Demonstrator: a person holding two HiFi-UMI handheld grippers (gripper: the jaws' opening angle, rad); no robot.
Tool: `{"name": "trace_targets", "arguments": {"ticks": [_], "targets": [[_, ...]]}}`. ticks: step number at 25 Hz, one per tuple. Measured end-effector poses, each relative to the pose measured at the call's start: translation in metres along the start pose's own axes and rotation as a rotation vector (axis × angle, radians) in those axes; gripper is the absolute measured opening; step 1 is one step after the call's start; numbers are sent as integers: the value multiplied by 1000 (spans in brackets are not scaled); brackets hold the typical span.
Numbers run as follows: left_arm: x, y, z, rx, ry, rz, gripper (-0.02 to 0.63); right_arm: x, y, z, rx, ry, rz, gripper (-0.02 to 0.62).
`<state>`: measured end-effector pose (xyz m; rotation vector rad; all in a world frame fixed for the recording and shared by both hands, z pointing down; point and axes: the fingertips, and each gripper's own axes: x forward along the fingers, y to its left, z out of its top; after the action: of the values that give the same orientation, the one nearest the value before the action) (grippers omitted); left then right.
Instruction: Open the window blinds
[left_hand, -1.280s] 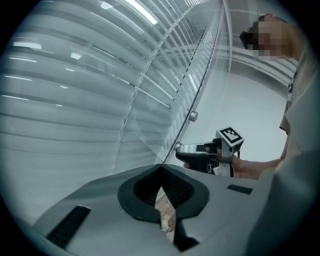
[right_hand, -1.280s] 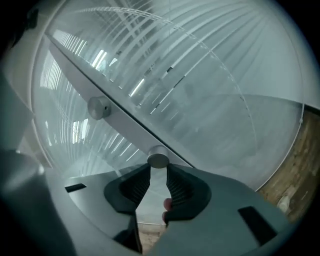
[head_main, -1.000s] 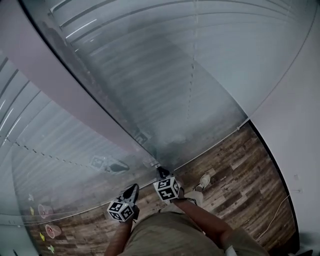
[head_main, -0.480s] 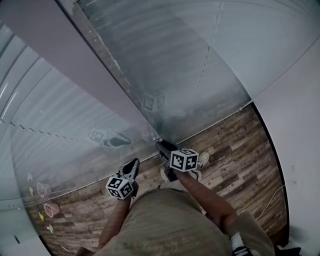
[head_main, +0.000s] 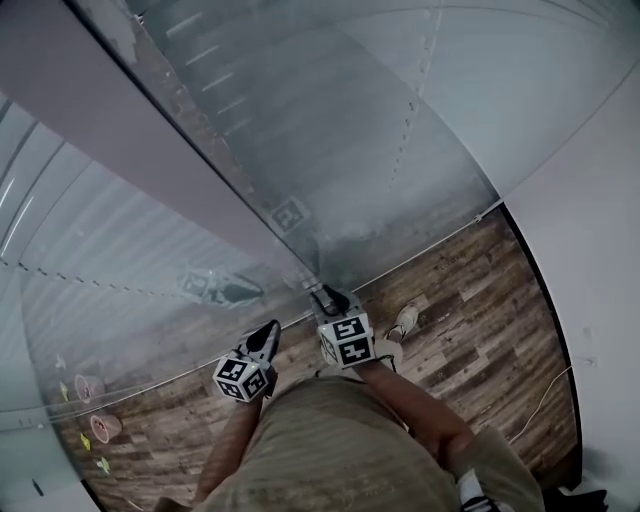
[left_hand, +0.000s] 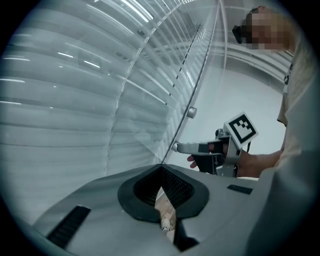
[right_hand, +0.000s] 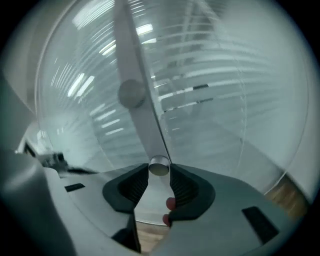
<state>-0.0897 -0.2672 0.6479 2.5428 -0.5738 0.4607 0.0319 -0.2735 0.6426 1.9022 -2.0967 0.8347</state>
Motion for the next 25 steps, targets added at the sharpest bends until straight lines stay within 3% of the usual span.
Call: {"name": "trace_targets", "arguments": {"ticks": [2, 3, 7, 9, 10, 11, 14, 15, 16, 19, 21, 23, 25], "targets": [[-1, 4, -1, -7, -2, 8, 12, -2, -4, 1, 255, -23, 108, 146], [-1, 7, -2, -12, -4, 13, 12, -1, -7, 1, 330, -31, 139, 161], [2, 8, -3, -37, -14, 25, 12, 2, -15, -4, 491, -47, 179, 162], [1, 8, -2, -39, -16, 27, 12, 1, -16, -4, 496, -58, 148, 129], [0, 9, -1, -37, -15, 28, 12, 2, -15, -3, 430, -59, 113, 129], [-1, 11, 0, -36, -12, 30, 12, 3, -13, -1, 292, -49, 55, 129], [-1, 10, 0, -32, -1, 26, 12, 5, 2, 5, -417, 48, -216, 127], [-2, 7, 0, -31, 2, 20, 12, 4, 6, 6, -578, 73, -280, 127], [-2, 5, -1, -31, 5, 14, 12, 3, 8, 7, -633, 80, -301, 127], [-2, -3, -5, -26, 16, 0, 12, 0, 9, 3, -473, 43, -187, 130], [-5, -6, -7, -27, 17, 0, 12, -3, 13, -2, -228, 13, -36, 141], [-7, -5, -3, -26, 10, 2, 12, -3, 12, -3, 89, 1, 103, 218], [-6, -3, 2, -26, 0, 5, 12, -2, 2, 0, 309, -10, 163, 222]]}}
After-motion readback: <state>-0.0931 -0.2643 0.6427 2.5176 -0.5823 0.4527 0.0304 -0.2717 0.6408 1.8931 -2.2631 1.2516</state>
